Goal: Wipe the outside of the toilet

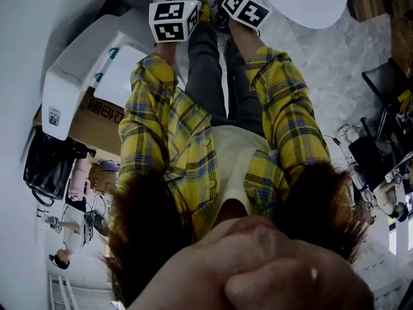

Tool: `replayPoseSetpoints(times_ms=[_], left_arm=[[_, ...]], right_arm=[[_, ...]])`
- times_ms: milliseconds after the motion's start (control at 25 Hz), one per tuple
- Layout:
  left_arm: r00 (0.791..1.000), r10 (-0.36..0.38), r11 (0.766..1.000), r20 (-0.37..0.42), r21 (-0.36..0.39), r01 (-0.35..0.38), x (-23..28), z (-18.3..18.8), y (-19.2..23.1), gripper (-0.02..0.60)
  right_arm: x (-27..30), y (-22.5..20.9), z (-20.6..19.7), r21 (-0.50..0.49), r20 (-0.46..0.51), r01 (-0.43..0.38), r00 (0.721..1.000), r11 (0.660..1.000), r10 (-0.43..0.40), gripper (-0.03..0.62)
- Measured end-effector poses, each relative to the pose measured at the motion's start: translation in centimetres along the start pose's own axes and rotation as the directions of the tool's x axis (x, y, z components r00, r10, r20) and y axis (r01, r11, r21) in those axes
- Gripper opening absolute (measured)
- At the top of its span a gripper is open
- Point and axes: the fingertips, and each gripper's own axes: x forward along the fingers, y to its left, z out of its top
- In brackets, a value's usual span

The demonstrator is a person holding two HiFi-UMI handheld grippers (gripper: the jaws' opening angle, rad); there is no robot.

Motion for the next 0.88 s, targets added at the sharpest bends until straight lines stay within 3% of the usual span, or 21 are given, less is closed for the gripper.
replayPoseSetpoints(times_ms=[880], left_arm=[[0.983, -0.114, 0.985, -0.146, 0.114, 0.131, 2.9, -6.7, -12.9, 0.008]], right_arm=[[-6.8, -12.9, -4.6, 0.000, -0.027, 0.049, 0.998, 0.999, -0.049, 0.083]])
